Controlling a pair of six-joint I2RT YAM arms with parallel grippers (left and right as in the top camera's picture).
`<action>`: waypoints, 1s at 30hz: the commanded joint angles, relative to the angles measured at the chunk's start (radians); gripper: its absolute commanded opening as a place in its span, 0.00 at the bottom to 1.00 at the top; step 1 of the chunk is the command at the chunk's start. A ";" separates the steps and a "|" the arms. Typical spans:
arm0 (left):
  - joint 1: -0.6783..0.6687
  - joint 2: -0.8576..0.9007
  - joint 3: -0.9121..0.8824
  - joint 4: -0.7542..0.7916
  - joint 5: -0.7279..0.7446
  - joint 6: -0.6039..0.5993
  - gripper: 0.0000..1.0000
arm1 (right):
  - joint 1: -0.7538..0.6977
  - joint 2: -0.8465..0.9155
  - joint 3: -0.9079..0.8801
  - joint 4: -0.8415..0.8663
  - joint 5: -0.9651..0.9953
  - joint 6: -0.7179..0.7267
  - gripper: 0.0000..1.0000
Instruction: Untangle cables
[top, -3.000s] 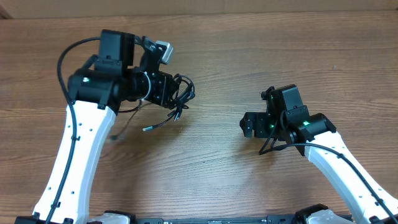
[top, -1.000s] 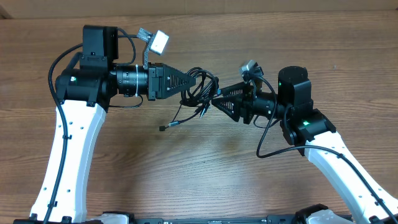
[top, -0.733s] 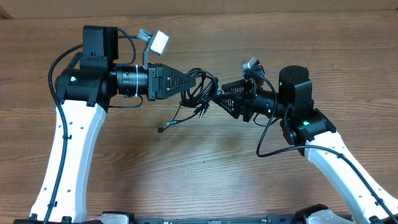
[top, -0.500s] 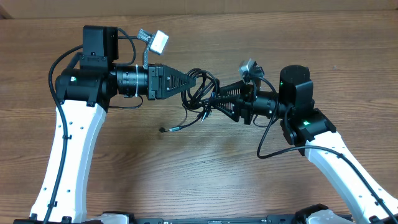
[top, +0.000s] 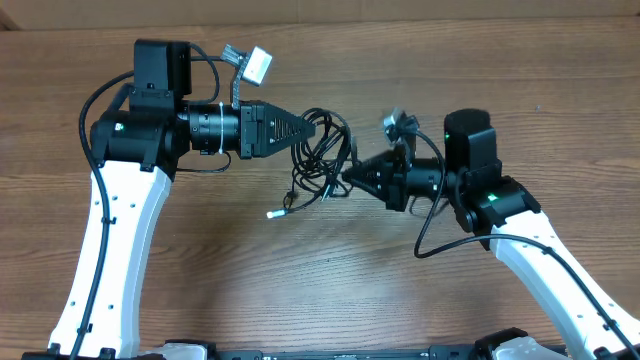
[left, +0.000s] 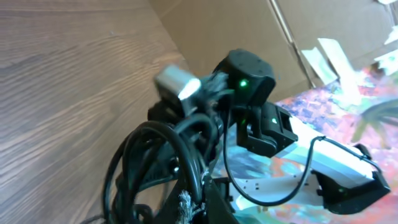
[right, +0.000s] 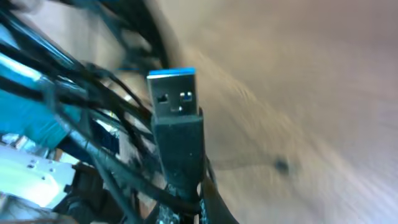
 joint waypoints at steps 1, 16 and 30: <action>0.000 -0.010 0.025 0.005 -0.069 -0.005 0.04 | -0.002 -0.001 0.000 -0.102 0.142 -0.002 0.06; 0.000 -0.010 0.025 -0.011 -0.149 -0.005 0.04 | -0.002 -0.001 0.000 -0.220 0.308 -0.003 0.41; -0.002 -0.010 0.025 0.011 0.169 -0.006 0.04 | -0.002 -0.001 0.000 0.080 0.101 -0.002 0.43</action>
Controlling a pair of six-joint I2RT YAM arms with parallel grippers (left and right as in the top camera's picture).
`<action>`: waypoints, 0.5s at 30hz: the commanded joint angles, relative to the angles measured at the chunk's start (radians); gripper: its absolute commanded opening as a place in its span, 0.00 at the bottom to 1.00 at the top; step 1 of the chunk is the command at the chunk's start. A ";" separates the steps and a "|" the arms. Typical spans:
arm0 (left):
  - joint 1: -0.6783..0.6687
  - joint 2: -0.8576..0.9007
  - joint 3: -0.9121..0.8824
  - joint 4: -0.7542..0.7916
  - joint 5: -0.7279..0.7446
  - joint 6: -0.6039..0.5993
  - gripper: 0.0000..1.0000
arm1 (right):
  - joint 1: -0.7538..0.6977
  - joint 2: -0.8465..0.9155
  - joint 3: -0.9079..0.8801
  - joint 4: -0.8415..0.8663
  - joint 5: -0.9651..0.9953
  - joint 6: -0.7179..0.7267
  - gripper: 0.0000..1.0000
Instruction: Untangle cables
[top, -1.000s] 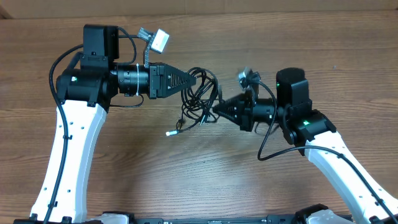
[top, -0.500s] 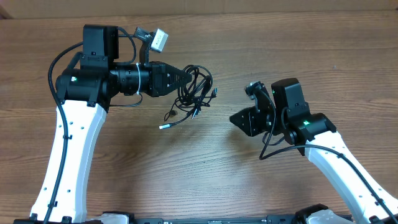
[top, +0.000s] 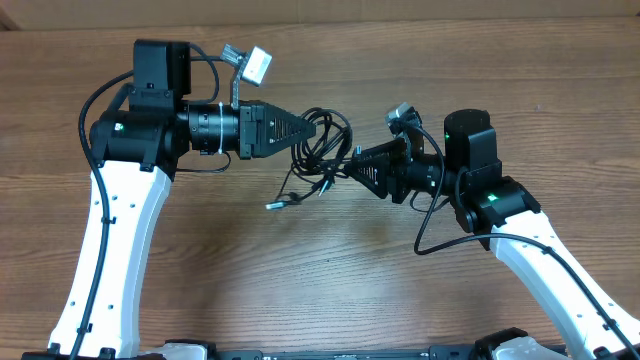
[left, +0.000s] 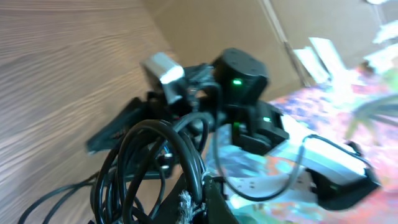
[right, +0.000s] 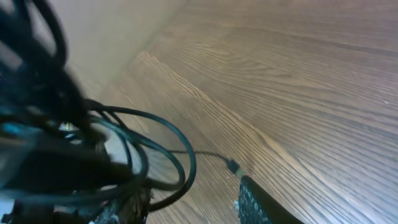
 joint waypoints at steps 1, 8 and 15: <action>-0.002 -0.010 0.025 0.008 0.117 -0.006 0.04 | -0.001 -0.002 0.003 0.013 -0.061 -0.002 0.42; -0.002 -0.010 0.025 0.023 0.108 -0.007 0.04 | -0.001 -0.002 0.003 0.013 -0.142 -0.002 0.27; -0.002 -0.010 0.025 0.024 0.108 -0.006 0.04 | -0.001 -0.002 0.003 -0.011 -0.072 0.008 0.04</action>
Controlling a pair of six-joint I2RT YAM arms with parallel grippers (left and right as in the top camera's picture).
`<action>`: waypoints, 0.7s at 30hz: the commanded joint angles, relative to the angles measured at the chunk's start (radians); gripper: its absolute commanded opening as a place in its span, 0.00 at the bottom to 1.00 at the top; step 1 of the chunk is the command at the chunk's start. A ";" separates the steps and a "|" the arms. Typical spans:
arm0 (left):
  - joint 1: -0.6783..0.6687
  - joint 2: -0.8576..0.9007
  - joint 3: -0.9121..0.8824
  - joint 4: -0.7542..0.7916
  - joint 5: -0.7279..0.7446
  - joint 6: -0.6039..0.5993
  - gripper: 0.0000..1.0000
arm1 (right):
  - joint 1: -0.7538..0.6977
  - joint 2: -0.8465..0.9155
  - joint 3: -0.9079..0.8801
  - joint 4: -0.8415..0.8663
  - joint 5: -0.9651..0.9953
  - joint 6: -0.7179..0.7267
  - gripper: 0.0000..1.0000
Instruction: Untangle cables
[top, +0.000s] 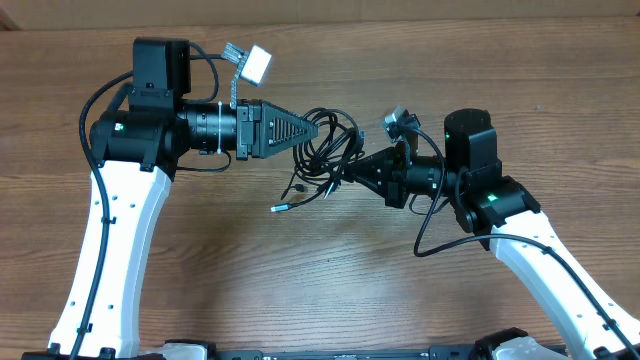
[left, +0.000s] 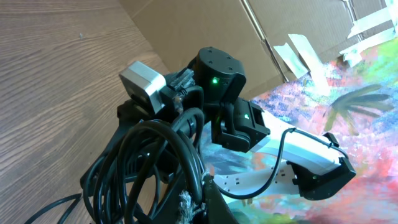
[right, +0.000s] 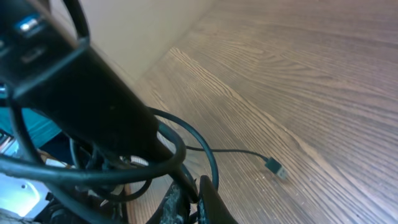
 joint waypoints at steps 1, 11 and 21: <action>-0.002 -0.010 0.025 0.010 0.043 -0.006 0.04 | -0.002 -0.002 0.003 -0.035 0.091 0.030 0.04; -0.002 -0.010 0.025 0.086 0.013 -0.005 0.04 | -0.002 -0.002 0.003 -0.385 0.605 0.177 0.04; -0.003 -0.010 0.025 0.056 -0.293 0.006 0.04 | -0.002 -0.002 0.003 -0.426 0.606 0.177 0.66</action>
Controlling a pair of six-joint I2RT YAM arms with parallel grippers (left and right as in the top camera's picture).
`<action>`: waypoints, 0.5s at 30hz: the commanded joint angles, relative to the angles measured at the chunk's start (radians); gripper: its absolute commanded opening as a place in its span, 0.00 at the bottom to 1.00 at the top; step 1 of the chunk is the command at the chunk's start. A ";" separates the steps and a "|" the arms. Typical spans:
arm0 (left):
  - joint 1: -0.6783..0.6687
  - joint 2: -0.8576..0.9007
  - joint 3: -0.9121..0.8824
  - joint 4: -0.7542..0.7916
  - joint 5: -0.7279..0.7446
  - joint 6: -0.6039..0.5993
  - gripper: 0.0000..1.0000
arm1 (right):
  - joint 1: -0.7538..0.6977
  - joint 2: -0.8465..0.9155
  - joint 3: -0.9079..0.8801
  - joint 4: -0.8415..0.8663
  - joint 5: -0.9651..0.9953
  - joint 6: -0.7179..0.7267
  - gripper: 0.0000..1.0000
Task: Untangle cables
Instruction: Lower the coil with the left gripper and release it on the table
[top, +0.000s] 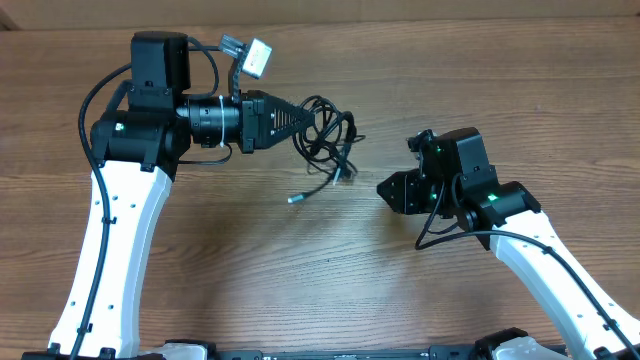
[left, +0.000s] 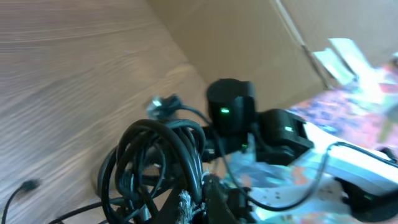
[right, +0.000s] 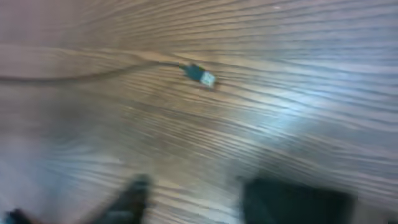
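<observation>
A tangled bundle of black cables hangs from my left gripper, which is shut on it above the table. In the left wrist view the loops fill the space just ahead of my left gripper. One thin strand trails down to a small plug lying on the wood; that plug also shows in the blurred right wrist view. My right gripper is well to the right of the bundle and low over the table. Its fingers stand apart with nothing between them.
The wooden table spreads all round. A cardboard wall stands behind the right arm in the left wrist view. A small white-and-grey camera block sticks out above the left wrist.
My right gripper was closed in among the bundle's strands. It is now open and away to the right, clear of the cables. The bundle sits slightly higher in the overhead view, and the loose plug has shifted right.
First my right gripper held a USB plug up against the bundle in my left gripper. Then its fingers were apart beside the loops, then closed among the strands. Now it is free of them and open, while the left has kept hold throughout.
</observation>
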 joint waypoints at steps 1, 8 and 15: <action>-0.001 -0.013 0.025 -0.032 -0.171 0.023 0.04 | -0.002 -0.001 -0.001 0.002 0.043 0.004 0.66; -0.004 -0.031 0.025 -0.143 -0.570 0.109 0.04 | -0.002 -0.001 -0.001 -0.037 0.047 0.003 0.92; -0.113 -0.029 0.025 -0.170 -0.858 0.159 0.04 | -0.006 -0.002 0.000 -0.067 0.238 0.063 1.00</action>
